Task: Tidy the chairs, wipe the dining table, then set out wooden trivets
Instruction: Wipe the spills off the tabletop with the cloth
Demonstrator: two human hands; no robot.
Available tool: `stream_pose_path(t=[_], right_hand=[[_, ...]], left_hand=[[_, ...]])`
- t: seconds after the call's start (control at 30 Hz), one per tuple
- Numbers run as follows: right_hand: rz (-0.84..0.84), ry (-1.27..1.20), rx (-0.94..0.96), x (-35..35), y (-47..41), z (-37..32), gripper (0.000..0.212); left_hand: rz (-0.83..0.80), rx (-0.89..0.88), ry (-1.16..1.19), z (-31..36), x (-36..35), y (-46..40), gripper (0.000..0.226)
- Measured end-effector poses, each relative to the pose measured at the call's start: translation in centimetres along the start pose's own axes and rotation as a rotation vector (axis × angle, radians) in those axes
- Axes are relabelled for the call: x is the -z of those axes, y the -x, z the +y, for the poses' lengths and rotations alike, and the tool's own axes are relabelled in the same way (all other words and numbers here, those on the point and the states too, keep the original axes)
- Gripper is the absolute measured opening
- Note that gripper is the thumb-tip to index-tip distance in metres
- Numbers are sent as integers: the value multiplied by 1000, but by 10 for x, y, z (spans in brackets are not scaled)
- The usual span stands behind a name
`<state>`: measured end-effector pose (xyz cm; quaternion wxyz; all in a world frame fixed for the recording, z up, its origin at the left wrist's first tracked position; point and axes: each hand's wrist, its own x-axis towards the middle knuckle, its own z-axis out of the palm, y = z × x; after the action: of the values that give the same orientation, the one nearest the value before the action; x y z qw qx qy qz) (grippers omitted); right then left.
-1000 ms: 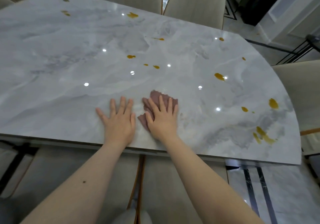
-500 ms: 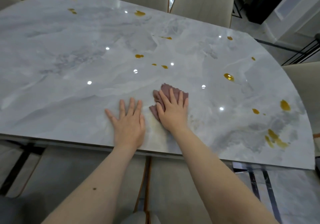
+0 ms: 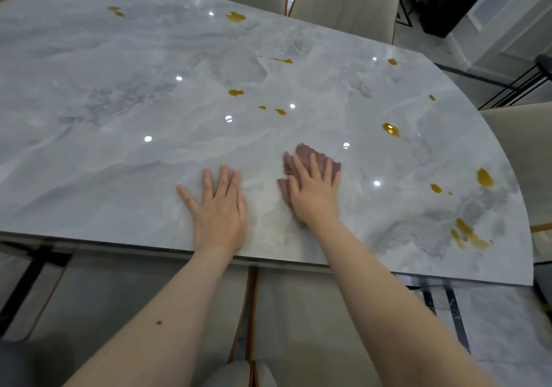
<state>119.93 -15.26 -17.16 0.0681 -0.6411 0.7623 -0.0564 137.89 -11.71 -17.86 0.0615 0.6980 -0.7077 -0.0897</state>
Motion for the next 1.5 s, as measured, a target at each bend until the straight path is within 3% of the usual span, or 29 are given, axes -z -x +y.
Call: stream_pose_path(t=[0.13,0.23,0.3,0.4,0.57,0.63,0.73,0.8,0.87,0.93,1.03,1.2,1.3,1.5], right_hand=[[15,-31,308,-13,48,-47,50],[-36,-16,465,-8,95,-12,50],[-32,9,418,4,93,35,49],[-43,98,202,16,67,74,48],[-35,23,-21,0,17,8,50],[-35,30,20,-7,11,-30,50],[-21,51,281,-13,39,-66,49],[-63,60,481,-11,66,-58,49],[-128,65,565,-3,85,-21,49],[-138,76,528,9,86,23,51],[-71,124,311,20,55,71,51],[0,37,-66,8,-22,36,49],[-15,28,-14,-5,-39,-20,49],[-38,-24,343,-13,30,-85,49]], left_hand=[[33,33,121,1,5,-1,56],[51,24,190,-3,7,1,55],[61,8,173,-9,10,3,55],[102,-63,21,-25,13,8,55],[81,23,22,-35,10,9,56],[81,44,73,-32,8,6,56],[94,31,116,-34,9,6,56],[97,24,105,-35,10,7,56],[92,19,93,-34,10,7,56],[94,25,82,-34,10,6,56],[88,41,65,-33,10,8,56],[77,38,90,-33,8,7,56],[99,26,125,-35,7,8,55],[186,0,262,-36,12,11,61]])
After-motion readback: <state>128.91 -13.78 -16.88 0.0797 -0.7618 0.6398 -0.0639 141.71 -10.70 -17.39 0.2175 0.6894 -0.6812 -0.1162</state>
